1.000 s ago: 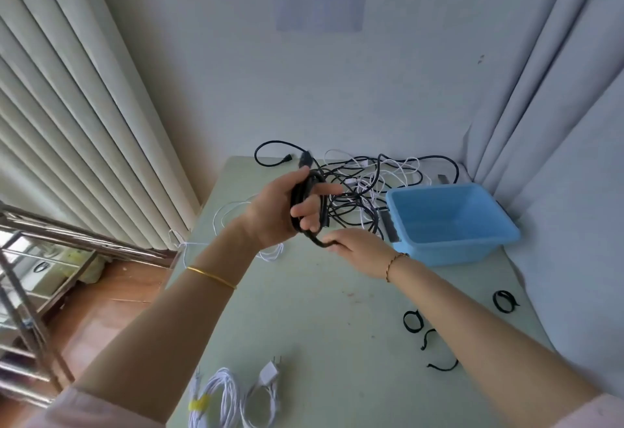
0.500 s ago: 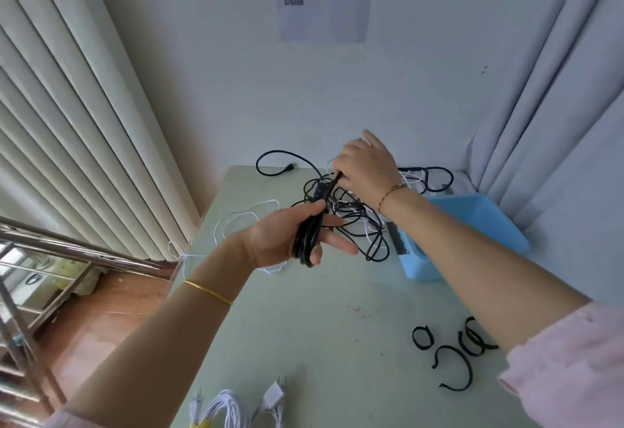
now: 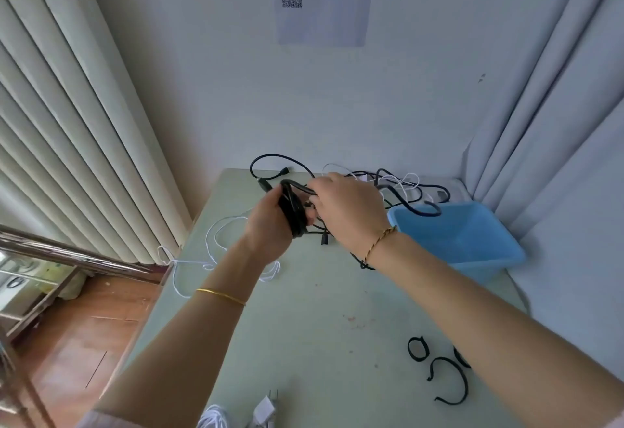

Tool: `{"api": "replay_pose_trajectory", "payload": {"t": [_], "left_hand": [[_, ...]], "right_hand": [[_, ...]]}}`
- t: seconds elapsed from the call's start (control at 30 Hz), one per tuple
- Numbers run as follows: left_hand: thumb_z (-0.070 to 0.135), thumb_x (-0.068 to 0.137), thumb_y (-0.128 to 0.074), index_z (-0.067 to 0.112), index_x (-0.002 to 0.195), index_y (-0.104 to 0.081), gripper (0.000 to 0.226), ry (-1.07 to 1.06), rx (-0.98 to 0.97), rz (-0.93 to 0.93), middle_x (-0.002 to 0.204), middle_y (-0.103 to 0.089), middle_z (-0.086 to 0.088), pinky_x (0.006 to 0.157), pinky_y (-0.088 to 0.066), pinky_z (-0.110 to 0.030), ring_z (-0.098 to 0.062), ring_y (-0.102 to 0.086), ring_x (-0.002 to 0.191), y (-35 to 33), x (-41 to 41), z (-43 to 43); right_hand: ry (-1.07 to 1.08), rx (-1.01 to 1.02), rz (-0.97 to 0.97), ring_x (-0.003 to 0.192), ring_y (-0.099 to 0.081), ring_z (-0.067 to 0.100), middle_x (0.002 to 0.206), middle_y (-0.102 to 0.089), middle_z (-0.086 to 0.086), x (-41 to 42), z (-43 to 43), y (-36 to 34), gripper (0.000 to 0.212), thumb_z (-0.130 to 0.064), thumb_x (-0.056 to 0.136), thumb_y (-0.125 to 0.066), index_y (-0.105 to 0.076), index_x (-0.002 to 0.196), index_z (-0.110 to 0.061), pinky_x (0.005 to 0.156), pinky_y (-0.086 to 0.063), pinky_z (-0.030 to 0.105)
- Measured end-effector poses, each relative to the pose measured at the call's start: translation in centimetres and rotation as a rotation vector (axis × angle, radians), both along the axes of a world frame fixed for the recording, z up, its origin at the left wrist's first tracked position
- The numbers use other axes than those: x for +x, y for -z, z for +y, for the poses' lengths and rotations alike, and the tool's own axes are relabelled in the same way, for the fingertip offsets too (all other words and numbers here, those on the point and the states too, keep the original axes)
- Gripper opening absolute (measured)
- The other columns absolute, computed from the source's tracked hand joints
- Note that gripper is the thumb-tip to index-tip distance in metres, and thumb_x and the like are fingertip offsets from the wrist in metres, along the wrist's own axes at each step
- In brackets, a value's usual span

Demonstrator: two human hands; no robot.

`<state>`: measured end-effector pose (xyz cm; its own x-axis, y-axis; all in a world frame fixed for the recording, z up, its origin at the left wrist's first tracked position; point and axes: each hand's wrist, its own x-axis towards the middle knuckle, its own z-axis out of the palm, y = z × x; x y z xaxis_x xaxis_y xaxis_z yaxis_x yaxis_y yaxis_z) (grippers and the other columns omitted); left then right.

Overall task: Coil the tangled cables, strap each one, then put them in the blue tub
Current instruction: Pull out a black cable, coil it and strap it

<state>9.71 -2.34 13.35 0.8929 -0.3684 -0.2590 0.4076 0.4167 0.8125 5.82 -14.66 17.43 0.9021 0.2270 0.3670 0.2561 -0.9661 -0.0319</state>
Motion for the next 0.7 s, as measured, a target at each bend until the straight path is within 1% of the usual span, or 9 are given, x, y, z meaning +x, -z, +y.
{"api": "replay_pose_trajectory", "payload": {"t": [0.07,0.17,0.27,0.33,0.43,0.5,0.6,0.67,0.7], "left_hand": [[0.031,0.103,-0.022,0.003,0.094,-0.061,0.048,0.004,-0.053,-0.042,0.103,-0.069,-0.01,0.066,-0.042,-0.029,-0.021,-0.056,0.064,-0.6,0.6,0.4],[0.034,0.104,-0.019,0.012,0.071,-0.072,0.066,-0.015,-0.024,-0.103,0.091,-0.07,-0.013,0.067,-0.044,-0.029,-0.019,-0.058,0.055,-1.5,0.9,0.4],[0.038,0.104,-0.022,0.014,0.093,-0.057,0.044,-0.089,0.029,-0.099,0.086,-0.074,-0.011,0.059,-0.046,-0.026,-0.019,-0.056,0.055,-1.6,1.0,0.3],[0.039,0.104,-0.021,0.013,0.086,-0.062,0.051,-0.11,0.092,-0.118,0.078,-0.074,-0.006,0.065,-0.044,-0.03,-0.02,-0.059,0.064,-1.5,1.0,0.1],[0.041,0.104,-0.02,0.014,0.096,-0.054,0.043,-0.117,0.073,-0.136,0.07,-0.072,-0.004,0.069,-0.043,-0.031,-0.019,-0.067,0.077,-1.7,1.0,-0.1],[0.04,0.104,-0.019,0.011,0.104,-0.046,0.04,-0.109,0.0,-0.13,0.062,-0.069,-0.002,0.068,-0.042,-0.029,-0.021,-0.066,0.083,-1.9,1.1,-0.2],[0.039,0.104,-0.019,0.004,0.115,-0.045,0.045,-0.054,-0.033,-0.145,0.053,-0.058,0.0,0.068,-0.043,-0.029,-0.021,-0.07,0.076,-2.1,0.9,-0.2],[0.041,0.104,-0.02,0.001,0.12,-0.044,0.049,-0.003,-0.04,-0.152,0.048,-0.05,0.002,0.065,-0.039,-0.029,-0.017,-0.065,0.062,-2.4,0.5,-0.1],[0.043,0.103,-0.023,0.0,0.122,-0.045,0.052,0.027,-0.032,-0.153,0.047,-0.046,0.003,0.063,-0.037,-0.029,-0.016,-0.059,0.054,-2.6,0.4,0.0]], "right_hand": [[-0.007,0.128,0.009,0.095,-0.06,0.027,0.108,-0.061,0.003,-0.5,-0.2,0.9,0.025,-0.022,0.097,-0.042,-0.055,0.118,-0.016,0.07,-0.045,0.032],[-0.067,0.223,0.053,0.091,-0.056,0.029,0.106,-0.057,0.006,-1.1,0.1,2.3,0.026,-0.021,0.099,-0.039,-0.05,0.12,-0.011,0.066,-0.038,0.034],[-0.104,0.347,-0.021,0.086,-0.056,0.031,0.099,-0.06,0.011,-1.6,0.0,3.4,0.025,-0.008,0.095,-0.043,-0.052,0.119,-0.005,0.064,-0.037,0.034],[-0.13,0.454,-0.074,0.079,-0.06,0.029,0.091,-0.066,0.012,-2.1,0.1,4.2,0.027,0.0,0.09,-0.05,-0.056,0.116,-0.003,0.063,-0.04,0.029],[-0.161,0.569,-0.062,0.07,-0.063,0.027,0.086,-0.069,0.008,-3.0,0.1,5.6,0.023,-0.01,0.09,-0.05,-0.056,0.111,-0.004,0.061,-0.049,0.031],[-0.157,0.541,0.015,0.063,-0.059,0.028,0.077,-0.065,0.008,-3.1,-0.3,6.5,0.026,-0.021,0.093,-0.044,-0.056,0.108,-0.004,0.057,-0.05,0.041],[-0.19,0.407,0.078,0.06,-0.057,0.025,0.07,-0.061,0.006,-2.7,-0.5,7.4,0.033,-0.026,0.095,-0.036,-0.057,0.105,-0.004,0.053,-0.049,0.037],[-0.219,0.228,0.042,0.057,-0.057,0.022,0.066,-0.06,0.003,-2.2,-0.9,8.1,0.024,-0.016,0.09,-0.048,-0.058,0.109,-0.004,0.051,-0.048,0.029],[-0.232,0.144,0.056,0.062,-0.059,0.023,0.07,-0.063,0.004,-1.8,-1.2,8.5,0.027,-0.006,0.086,-0.055,-0.058,0.112,-0.004,0.058,-0.049,0.029]]}}
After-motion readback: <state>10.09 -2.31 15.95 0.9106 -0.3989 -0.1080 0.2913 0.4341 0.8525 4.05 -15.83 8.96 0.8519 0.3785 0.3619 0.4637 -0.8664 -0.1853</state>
